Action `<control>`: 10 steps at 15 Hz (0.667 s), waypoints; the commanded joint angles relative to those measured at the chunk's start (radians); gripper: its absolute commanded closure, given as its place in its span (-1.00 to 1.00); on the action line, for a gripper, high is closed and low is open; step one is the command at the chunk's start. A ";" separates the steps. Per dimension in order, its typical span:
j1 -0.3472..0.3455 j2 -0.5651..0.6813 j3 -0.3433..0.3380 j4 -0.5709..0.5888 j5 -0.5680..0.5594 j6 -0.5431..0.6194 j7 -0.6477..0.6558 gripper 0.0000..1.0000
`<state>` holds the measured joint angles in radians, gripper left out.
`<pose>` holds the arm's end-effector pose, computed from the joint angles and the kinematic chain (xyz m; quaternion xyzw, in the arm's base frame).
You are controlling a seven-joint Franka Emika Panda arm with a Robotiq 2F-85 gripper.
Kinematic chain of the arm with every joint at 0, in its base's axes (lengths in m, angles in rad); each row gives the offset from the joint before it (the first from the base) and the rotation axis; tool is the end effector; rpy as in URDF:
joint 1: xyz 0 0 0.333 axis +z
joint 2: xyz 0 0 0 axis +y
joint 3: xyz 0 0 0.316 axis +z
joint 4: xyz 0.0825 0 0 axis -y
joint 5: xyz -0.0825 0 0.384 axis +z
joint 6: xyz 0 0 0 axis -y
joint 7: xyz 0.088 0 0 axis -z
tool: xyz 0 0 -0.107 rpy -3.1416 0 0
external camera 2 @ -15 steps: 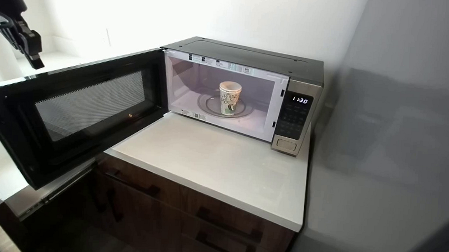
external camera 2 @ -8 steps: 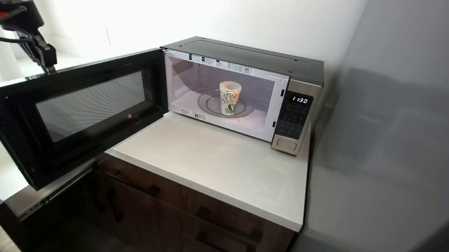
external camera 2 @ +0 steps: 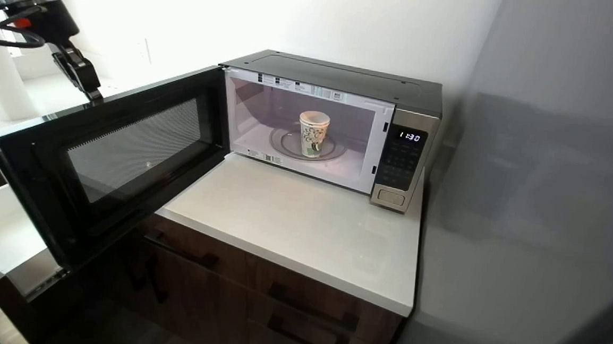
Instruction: Close the microwave door
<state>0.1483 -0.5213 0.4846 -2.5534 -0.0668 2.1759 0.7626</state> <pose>0.3261 0.2380 0.4351 0.9861 -0.0689 0.1243 0.0862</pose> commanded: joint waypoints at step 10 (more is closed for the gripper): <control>-0.172 -0.011 -0.116 -0.146 -0.371 0.303 0.073 1.00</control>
<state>0.0105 -0.5217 0.3915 -2.6339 -0.3198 2.3255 0.8640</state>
